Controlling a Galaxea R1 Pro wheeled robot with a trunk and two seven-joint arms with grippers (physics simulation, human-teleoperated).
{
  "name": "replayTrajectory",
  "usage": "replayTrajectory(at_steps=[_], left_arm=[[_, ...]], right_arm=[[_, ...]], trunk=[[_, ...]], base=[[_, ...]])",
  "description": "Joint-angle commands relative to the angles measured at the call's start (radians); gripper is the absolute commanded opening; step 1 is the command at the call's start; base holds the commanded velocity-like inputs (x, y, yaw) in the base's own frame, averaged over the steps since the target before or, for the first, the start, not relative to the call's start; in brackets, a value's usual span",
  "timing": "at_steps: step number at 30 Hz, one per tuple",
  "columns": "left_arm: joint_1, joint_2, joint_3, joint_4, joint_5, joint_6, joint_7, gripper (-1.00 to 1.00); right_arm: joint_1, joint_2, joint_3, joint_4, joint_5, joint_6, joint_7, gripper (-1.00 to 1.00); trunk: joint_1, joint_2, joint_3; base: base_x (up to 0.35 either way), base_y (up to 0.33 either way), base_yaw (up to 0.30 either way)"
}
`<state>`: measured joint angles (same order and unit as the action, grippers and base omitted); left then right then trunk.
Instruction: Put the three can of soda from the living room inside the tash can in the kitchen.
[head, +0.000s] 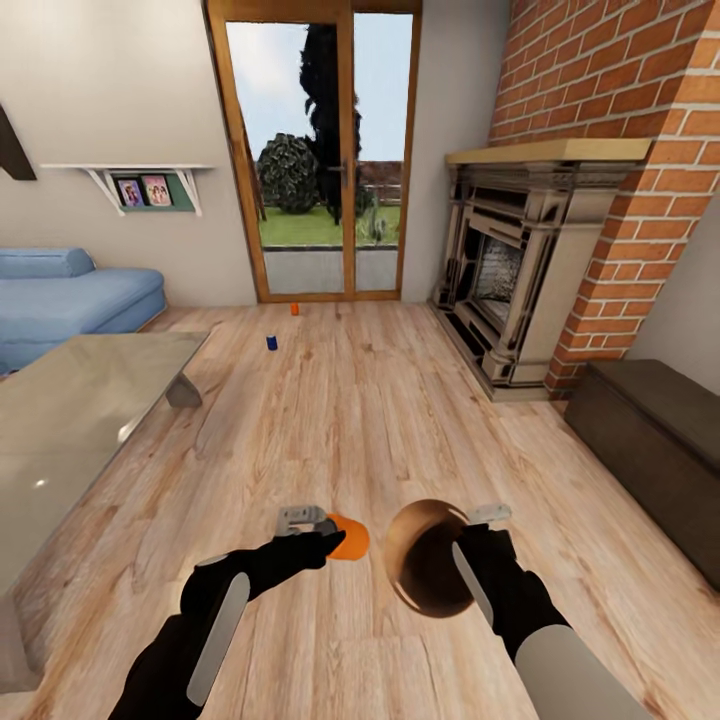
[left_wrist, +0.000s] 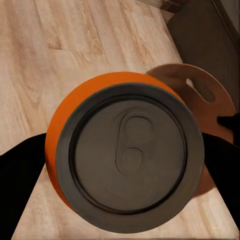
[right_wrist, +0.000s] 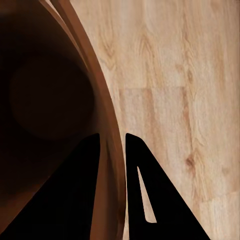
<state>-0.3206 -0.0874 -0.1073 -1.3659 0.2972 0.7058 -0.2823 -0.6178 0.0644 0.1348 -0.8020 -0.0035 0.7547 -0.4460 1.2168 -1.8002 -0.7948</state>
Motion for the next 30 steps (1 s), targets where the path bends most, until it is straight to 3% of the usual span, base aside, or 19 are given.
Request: replayTrajectory(at_steps=[1, 12, 21, 30], left_arm=[[0.001, 0.0, 0.0, 0.0, -0.001, 0.0, -0.004, -1.0], [0.005, 0.0, -0.003, 0.0, -0.001, 0.0, -0.043, -1.0], [0.005, 0.0, -0.039, 0.001, -0.001, -0.001, -0.044, -1.0], [0.005, -0.004, -0.118, 0.019, -0.002, -0.01, -0.035, -1.0]], right_arm=[[0.0, 0.002, 0.0, 0.001, 0.005, -0.001, 0.003, -1.0], [0.0, 0.024, 0.002, 0.026, 0.008, -0.003, 0.003, -1.0], [0.0, 0.038, 0.006, 0.033, 0.01, -0.003, 0.003, -1.0], [0.0, 0.055, 0.009, 0.033, 0.01, -0.003, 0.003, -1.0]], trunk=[[-0.004, 0.007, 0.003], [-0.046, 0.084, 0.038], [-0.081, 0.147, 0.066], [-0.111, 0.203, 0.091]], base=[[0.0, 0.0, 0.0], [0.0, 0.0, 0.0], [0.0, 0.0, 0.0], [0.0, 0.0, 0.0]])
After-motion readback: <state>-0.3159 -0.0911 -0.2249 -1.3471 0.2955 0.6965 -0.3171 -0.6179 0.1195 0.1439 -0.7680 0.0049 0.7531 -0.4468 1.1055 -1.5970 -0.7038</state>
